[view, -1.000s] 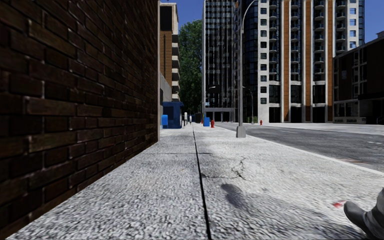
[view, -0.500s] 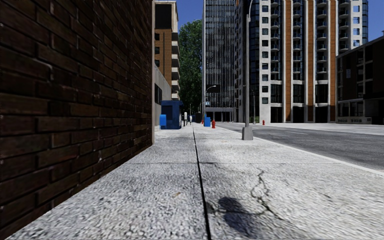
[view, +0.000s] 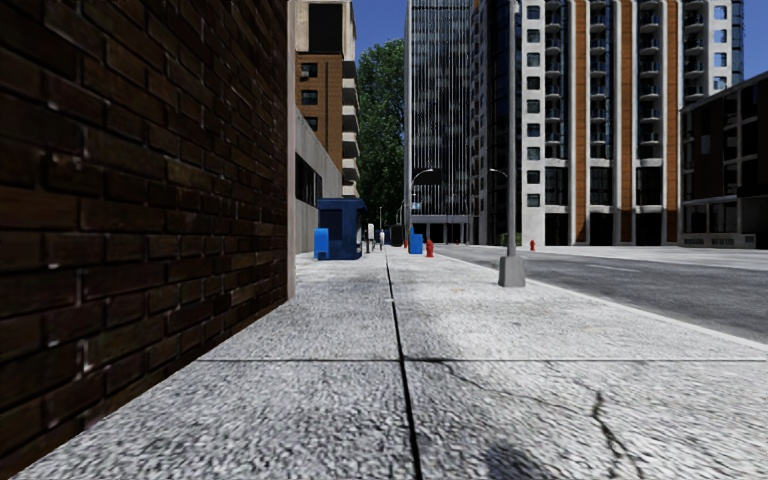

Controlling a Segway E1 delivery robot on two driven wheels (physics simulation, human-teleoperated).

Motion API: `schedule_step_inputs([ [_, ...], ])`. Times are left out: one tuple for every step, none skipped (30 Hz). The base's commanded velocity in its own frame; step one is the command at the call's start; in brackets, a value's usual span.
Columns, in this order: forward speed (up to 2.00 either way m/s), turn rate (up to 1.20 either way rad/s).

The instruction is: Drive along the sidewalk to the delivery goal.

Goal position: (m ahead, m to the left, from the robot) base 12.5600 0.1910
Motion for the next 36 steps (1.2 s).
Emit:
schedule_step_inputs([
  [2.0, 0.0],
  [2.0, 0.0],
  [2.0, 0.0],
  [2.0, 0.0],
  [2.0, 0.0],
  [2.0, 0.0],
  [2.0, 0.0],
  [2.0, 0.0],
  [2.0, 0.0],
  [2.0, 0.0],
  [2.0, 0.0],
  [2.0, 0.0],
  [2.0, 0.0],
  [2.0, 0.0],
  [2.0, 0.0],
  [2.0, 0.0],
  [2.0, 0.0],
  [2.0, 0.0],
  [2.0, 0.0],
  [2.0, 0.0],
  [2.0, 0.0],
  [2.0, 0.0],
  [2.0, 0.01],
  [2.0, 0.02],
  [2.0, 0.02],
  [2.0, 0.02],
  [2.0, 0.02],
  [2.0, 0.02],
  [2.0, 0.02],
  [2.0, 0.03],
  [2.0, 0.04],
  [2.0, 0.05],
  [2.0, 0.07],
  [2.0, 0.11],
  [2.0, 0.11],
  [2.0, 0.13],
])
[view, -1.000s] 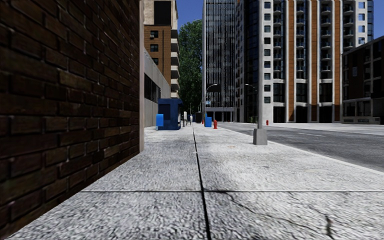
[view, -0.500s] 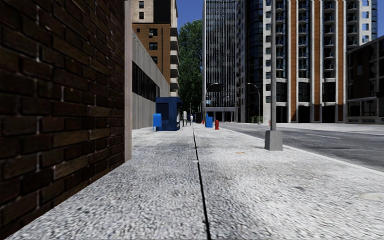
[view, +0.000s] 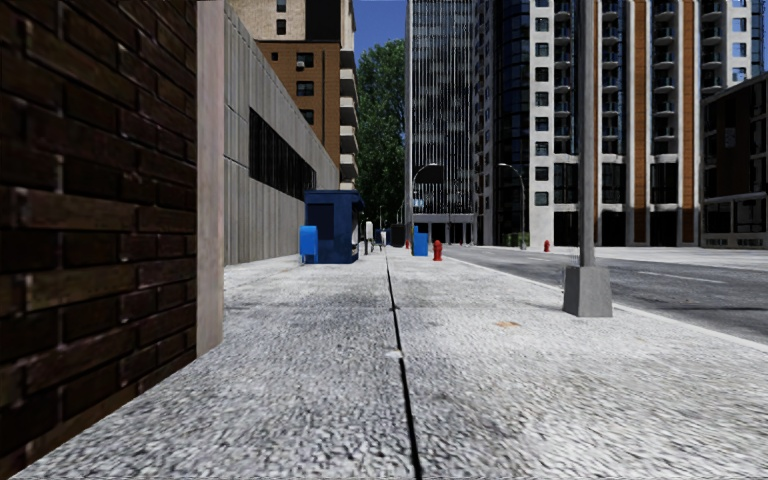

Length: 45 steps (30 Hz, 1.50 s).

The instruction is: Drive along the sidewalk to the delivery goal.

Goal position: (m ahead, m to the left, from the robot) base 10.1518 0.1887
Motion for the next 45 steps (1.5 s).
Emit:
schedule_step_inputs([
  [2.0, 0.16],
  [2.0, 0.17],
  [2.0, 0.08],
  [2.0, 0.08],
  [2.0, 0.0],
  [2.0, 0.0],
  [2.0, 0.0],
  [2.0, 0.0],
  [2.0, 0.0],
  [2.0, 0.0],
  [2.0, 0.0],
  [2.0, 0.0],
  [2.0, 0.0],
  [2.0, 0.0],
  [2.0, 0.0],
  [2.0, 0.0],
  [2.0, 0.0],
  [2.0, 0.0],
  [2.0, 0.0],
  [2.0, 0.04],
  [2.0, 0.09],
  [2.0, 0.14],
  [2.0, 0.14],
  [2.0, 0.22],
  [2.0, 0.22],
  [2.0, 0.04],
  [2.0, 0.0],
  [2.0, 0.0],
  [2.0, 0.0],
  [2.0, 0.0],
  [2.0, 0.0],
  [2.0, 0.0],
  [2.0, 0.0],
  [2.0, 0.0],
  [2.0, 0.0],
  [2.0, 0.0],
  [2.0, 0.0],
  [2.0, 0.0],
  [2.0, 0.0],
  [2.0, 0.0],
  [2.0, 0.0],
  [2.0, 0.0],
  [2.0, 0.0],
  [2.0, 0.0],
  [2.0, 0.0],
])
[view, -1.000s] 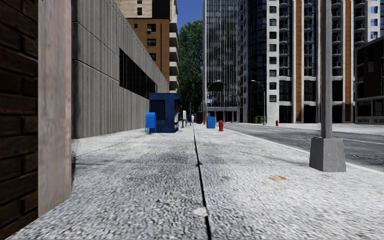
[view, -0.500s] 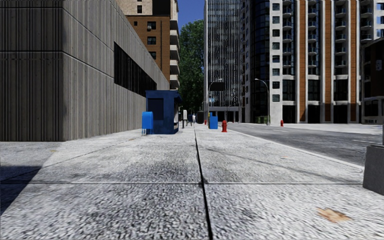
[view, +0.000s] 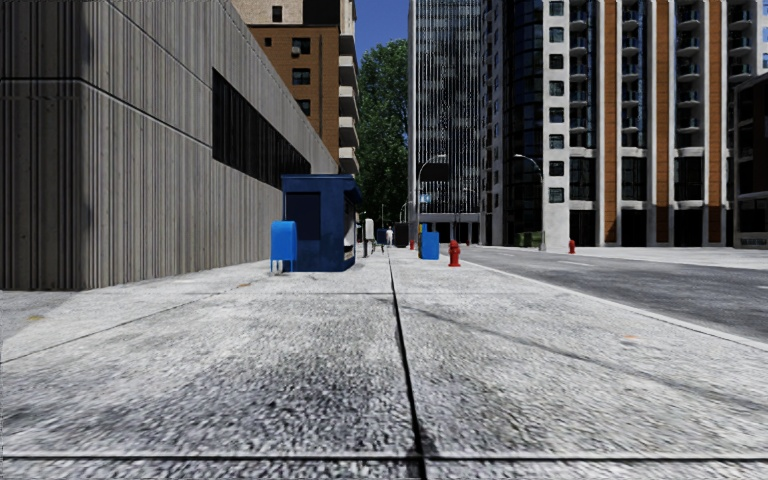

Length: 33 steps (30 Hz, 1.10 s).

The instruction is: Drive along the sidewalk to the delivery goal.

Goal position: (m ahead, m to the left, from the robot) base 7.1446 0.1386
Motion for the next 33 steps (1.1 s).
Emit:
schedule_step_inputs([
  [2.0, 0.0],
  [2.0, 0.0],
  [2.0, 0.0],
  [2.0, 0.0],
  [2.0, 0.0],
  [2.0, 0.0],
  [2.0, 0.0],
  [2.0, 0.0],
  [2.0, 0.0],
  [2.0, 0.0],
  [2.0, 0.0],
  [2.0, 0.0],
  [2.0, 0.0],
  [2.0, 0.0],
  [2.0, 0.0],
  [2.0, 0.0],
  [2.0, 0.0],
  [2.0, 0.0],
  [2.0, 0.0],
  [2.0, 0.0],
  [2.0, 0.0],
  [2.0, 0.0],
  [2.0, 0.0],
  [2.0, 0.0],
  [2.0, 0.0],
  [2.0, 0.0],
  [2.0, 0.0],
  [2.0, 0.0],
  [2.0, 0.0],
  [2.0, 0.0],
  [2.0, 0.0],
  [2.0, 0.0],
  [2.0, 0.0],
])
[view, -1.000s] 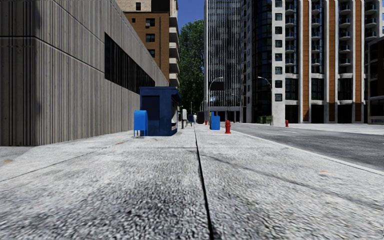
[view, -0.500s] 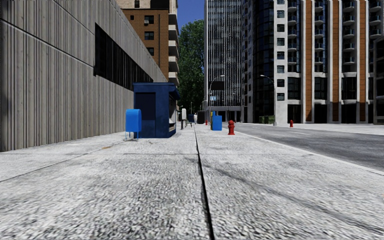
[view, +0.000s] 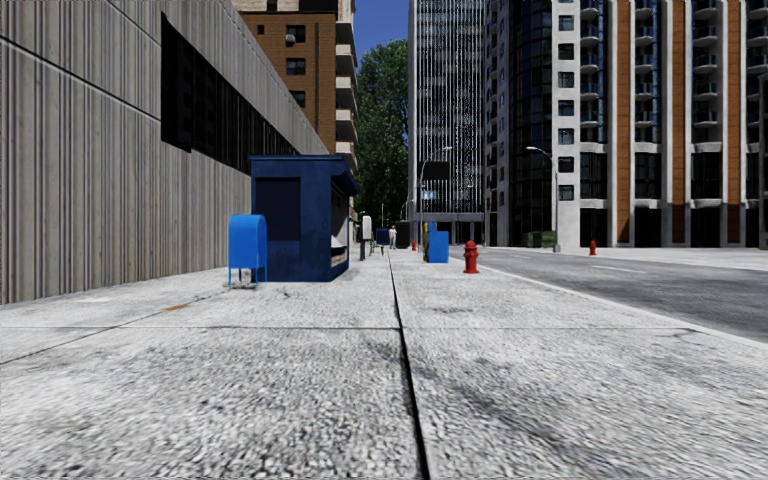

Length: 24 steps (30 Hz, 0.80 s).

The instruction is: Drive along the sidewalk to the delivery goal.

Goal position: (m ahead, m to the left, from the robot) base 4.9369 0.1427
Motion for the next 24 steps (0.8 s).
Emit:
schedule_step_inputs([
  [2.0, 0.0],
  [2.0, 0.0],
  [2.0, 0.0],
  [2.0, 0.0],
  [2.0, 0.0],
  [2.0, 0.0],
  [2.0, 0.0],
  [2.0, 0.0],
  [2.0, 0.0],
  [2.0, 0.0],
  [2.0, 0.0],
  [2.0, 0.0],
  [2.0, 0.0],
  [2.0, 0.0],
  [2.0, 0.0],
  [2.0, 0.0],
  [2.0, 0.0],
  [2.0, 0.0],
  [2.0, 0.0],
  [2.0, 0.0],
  [2.0, 0.0],
  [2.0, 0.0],
  [2.0, 0.02],
  [2.0, 0.06],
])
